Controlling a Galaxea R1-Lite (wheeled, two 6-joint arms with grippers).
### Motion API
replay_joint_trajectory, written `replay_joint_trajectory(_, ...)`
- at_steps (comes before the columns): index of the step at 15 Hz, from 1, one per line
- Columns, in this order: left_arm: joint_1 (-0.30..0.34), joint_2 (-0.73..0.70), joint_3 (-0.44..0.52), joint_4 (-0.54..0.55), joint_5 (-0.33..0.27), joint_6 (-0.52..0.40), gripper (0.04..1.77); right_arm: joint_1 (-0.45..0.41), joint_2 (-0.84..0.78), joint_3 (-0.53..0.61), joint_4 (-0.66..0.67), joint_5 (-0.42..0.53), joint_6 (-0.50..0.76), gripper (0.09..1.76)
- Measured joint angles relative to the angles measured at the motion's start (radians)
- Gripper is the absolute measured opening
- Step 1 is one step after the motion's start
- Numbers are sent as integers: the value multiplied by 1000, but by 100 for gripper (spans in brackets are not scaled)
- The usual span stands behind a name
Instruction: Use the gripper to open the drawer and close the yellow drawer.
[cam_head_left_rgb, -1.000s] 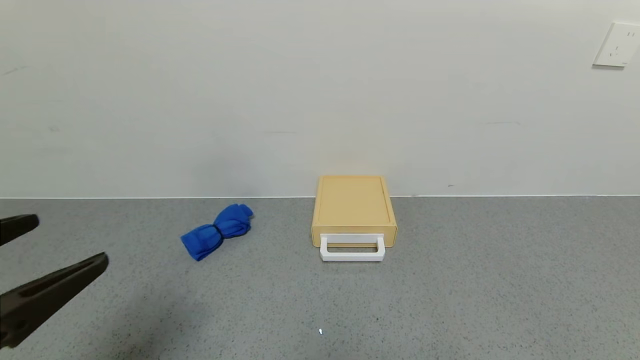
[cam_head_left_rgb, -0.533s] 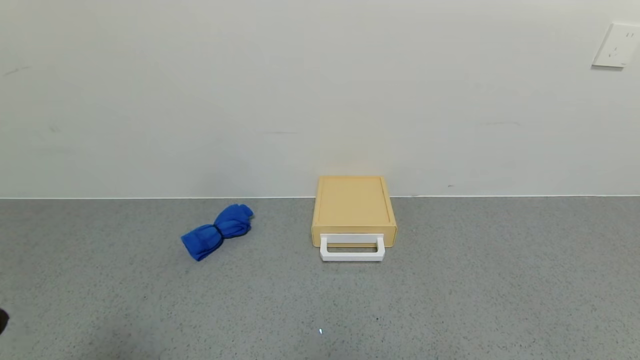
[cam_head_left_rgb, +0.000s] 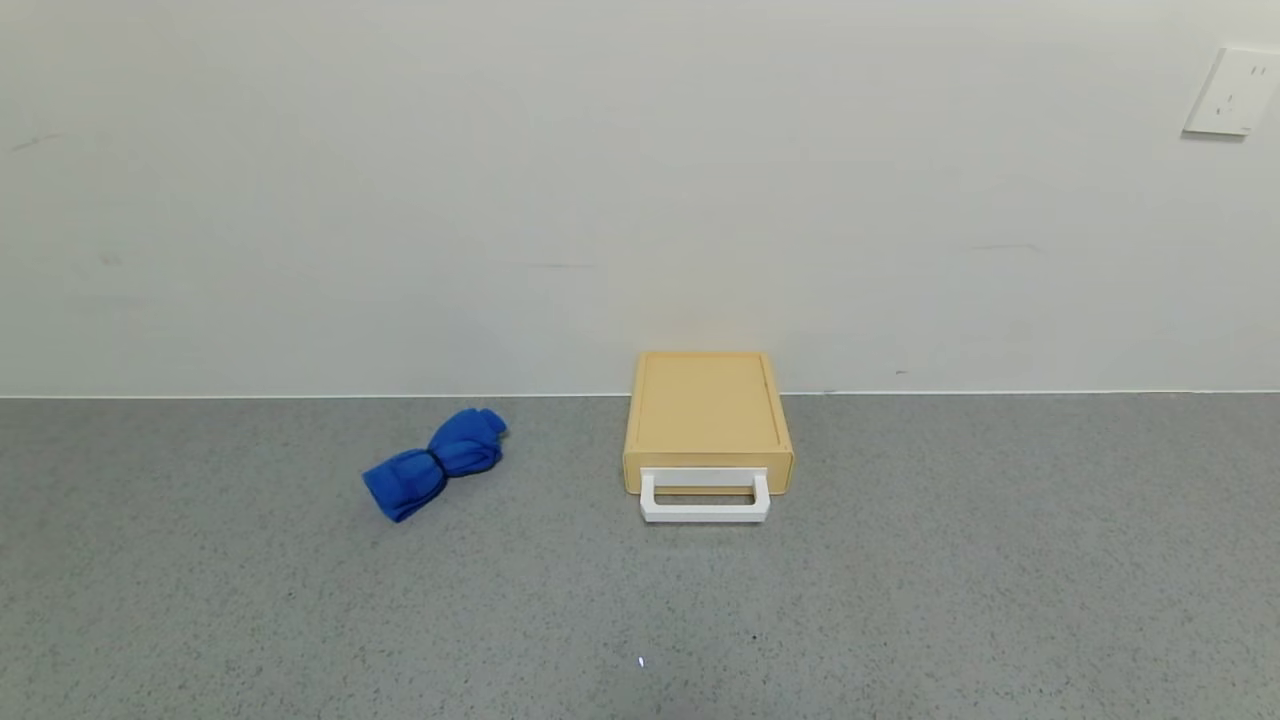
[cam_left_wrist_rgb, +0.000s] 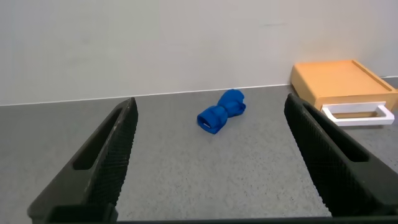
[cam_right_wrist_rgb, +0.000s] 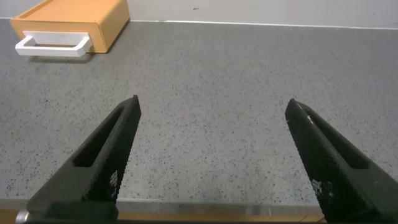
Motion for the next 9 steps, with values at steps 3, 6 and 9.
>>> replay_joint_trajectory(3, -16, -87, 76, 0, -7, 4, 170, 0, 0, 0, 0, 0, 0, 171)
replay_joint_trajectory(6, -25, -187, 186, -4, -9, 14, 170, 0, 0, 0, 0, 0, 0, 171)
replay_joint_trajectory(9, -27, -231, 306, -47, -33, 22, 171, 0, 0, 0, 0, 0, 0, 171)
